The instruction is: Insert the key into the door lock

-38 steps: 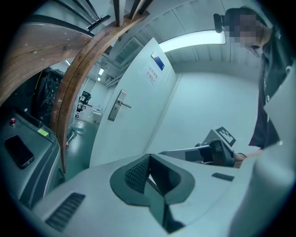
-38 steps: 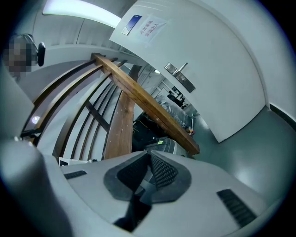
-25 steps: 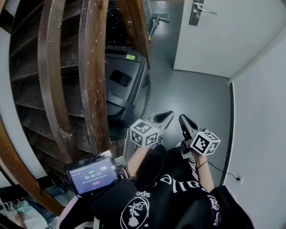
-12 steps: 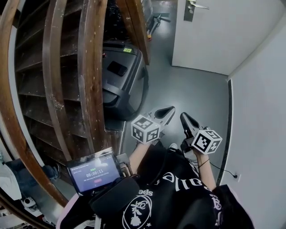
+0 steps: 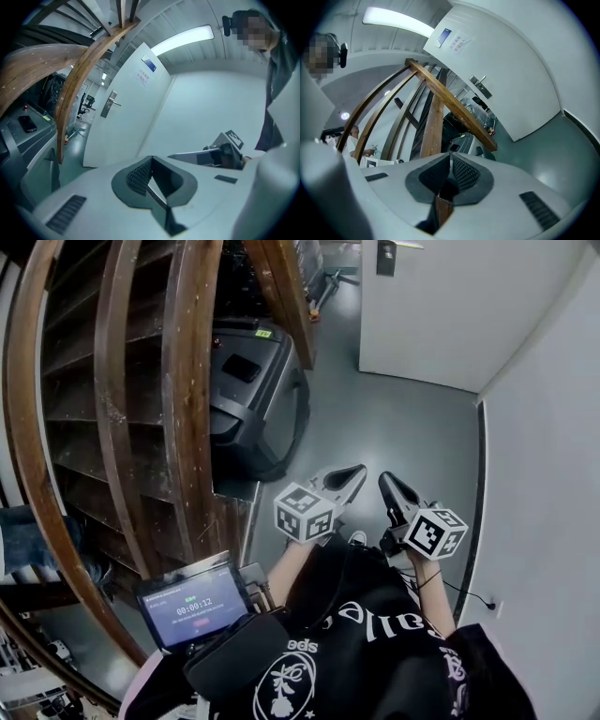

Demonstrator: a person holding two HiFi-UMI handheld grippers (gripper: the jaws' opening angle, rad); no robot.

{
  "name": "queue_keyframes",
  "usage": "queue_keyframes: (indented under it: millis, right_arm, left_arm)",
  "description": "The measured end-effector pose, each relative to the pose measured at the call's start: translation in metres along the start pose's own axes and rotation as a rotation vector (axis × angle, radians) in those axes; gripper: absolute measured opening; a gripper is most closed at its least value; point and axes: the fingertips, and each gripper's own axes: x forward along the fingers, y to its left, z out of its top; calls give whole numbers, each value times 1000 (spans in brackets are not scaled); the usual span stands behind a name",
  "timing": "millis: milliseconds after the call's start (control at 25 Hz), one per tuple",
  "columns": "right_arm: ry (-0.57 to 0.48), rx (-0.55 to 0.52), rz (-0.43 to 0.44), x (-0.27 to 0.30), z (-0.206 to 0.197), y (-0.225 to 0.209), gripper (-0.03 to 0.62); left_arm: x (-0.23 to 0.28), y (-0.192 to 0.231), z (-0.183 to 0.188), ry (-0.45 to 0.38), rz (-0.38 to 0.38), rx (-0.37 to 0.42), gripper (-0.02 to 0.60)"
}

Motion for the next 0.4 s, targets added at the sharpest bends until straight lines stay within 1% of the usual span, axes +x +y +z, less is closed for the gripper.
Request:
queue_keyframes:
  millis: [200,400]
  right_arm:
    - [-12,-7,23,-7,-4,4,34]
    - [0,-21,40,-13,-10,6,34]
  left_arm:
    - [-1,-7,-8,2,6,15,5]
    - [-6,-12,-13,-8,26,15,5]
